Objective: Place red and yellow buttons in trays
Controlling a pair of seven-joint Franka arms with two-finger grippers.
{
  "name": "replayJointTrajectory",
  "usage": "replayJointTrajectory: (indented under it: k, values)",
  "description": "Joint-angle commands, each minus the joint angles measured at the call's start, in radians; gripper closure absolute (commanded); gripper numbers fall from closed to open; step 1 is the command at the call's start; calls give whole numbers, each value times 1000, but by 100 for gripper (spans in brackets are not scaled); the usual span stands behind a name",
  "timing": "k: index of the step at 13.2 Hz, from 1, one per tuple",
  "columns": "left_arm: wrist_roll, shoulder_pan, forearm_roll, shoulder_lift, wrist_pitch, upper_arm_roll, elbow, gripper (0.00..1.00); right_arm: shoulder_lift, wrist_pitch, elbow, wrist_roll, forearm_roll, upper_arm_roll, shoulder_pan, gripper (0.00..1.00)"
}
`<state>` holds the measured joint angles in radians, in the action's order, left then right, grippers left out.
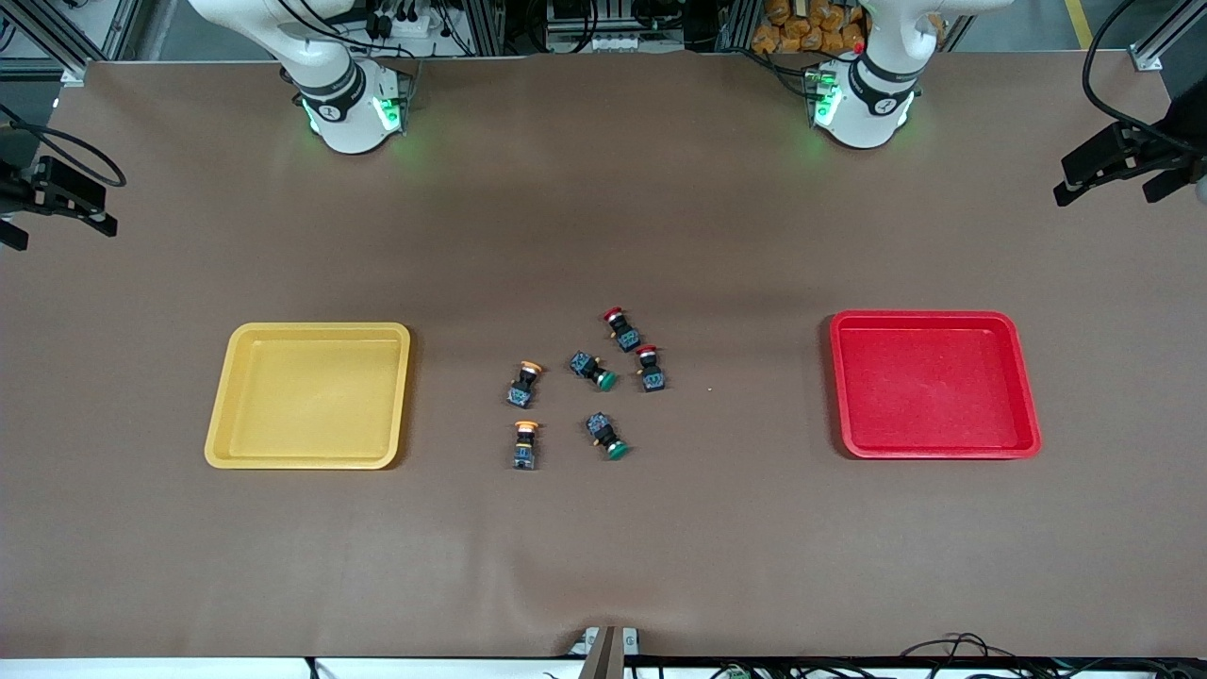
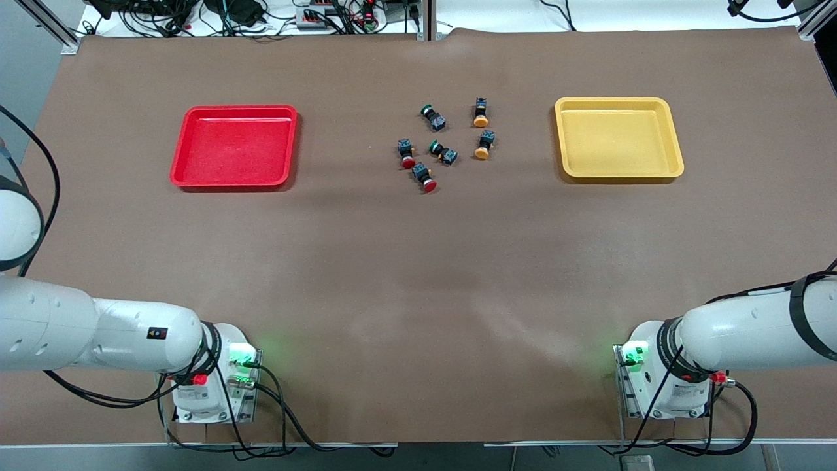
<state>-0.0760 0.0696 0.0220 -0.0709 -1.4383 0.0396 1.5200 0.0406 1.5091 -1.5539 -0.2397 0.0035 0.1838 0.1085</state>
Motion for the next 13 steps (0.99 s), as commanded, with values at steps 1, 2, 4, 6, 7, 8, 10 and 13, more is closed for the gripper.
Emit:
replayJointTrajectory:
  k: [1,2,4,6,7,8,10,13]
  values:
    - [-8,-1,-13,5,19,-6,-20,0,-5,-12,17,-15,-8,-6,-12,0]
    - [-7,-1,-13,5,19,-6,-20,0,-4,-12,18,-15,-8,-6,-10,0]
    - [-10,-1,-13,5,19,-6,-20,0,-4,-12,20,-7,-7,-6,-9,0]
    - [-10,-1,-10,5,19,-6,-21,0,-5,-12,20,-9,-7,-7,-4,0]
    - [-10,-2,-4,6,15,-6,-21,0,-5,-12,21,-7,-7,-9,-3,0]
    - [-11,-1,-4,8,12,-6,-21,0,-4,-13,20,-3,-7,-9,-1,0]
    - [-11,-2,-2,22,7,-6,-21,0,-4,-29,24,-6,-4,-10,-4,0]
    - [-11,-2,-4,26,-5,-6,-21,0,-4,-61,28,-7,23,-7,-4,0]
